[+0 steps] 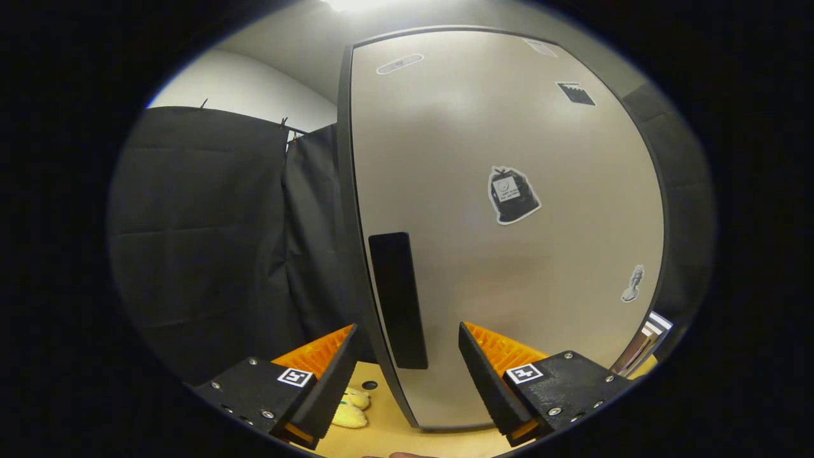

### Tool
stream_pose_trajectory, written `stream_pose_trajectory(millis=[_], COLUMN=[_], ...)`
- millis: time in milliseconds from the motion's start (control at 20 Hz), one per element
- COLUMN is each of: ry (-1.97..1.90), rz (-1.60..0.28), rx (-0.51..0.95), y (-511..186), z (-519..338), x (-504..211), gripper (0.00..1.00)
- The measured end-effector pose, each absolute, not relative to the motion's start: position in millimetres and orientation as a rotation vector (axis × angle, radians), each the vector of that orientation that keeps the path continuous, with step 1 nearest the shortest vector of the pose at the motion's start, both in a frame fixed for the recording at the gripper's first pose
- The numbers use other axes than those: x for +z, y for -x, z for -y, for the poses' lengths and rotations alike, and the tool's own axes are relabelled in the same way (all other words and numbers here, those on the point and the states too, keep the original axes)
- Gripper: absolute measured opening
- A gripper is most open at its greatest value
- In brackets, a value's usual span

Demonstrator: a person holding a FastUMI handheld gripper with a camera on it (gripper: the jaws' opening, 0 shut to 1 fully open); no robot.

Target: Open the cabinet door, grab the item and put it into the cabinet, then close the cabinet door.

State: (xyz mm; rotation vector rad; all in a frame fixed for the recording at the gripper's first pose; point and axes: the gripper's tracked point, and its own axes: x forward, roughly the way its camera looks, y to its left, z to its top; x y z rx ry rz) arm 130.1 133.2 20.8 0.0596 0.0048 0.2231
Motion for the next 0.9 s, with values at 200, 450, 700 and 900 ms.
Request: stream_pose_trajectory(millis=[200, 450, 700, 900], ry=[-0.001, 0.097, 0.112, 0.105], rz=[-0.019, -0.005, -0.023, -0.046], rx=[0.185, 0.19, 0.19, 0.194], y=[-147, -145, -136, -113], z=[-133, -139, -139, -141], x=[12, 9, 8, 10], gripper=[0.76, 0.31, 0.29, 0.29])
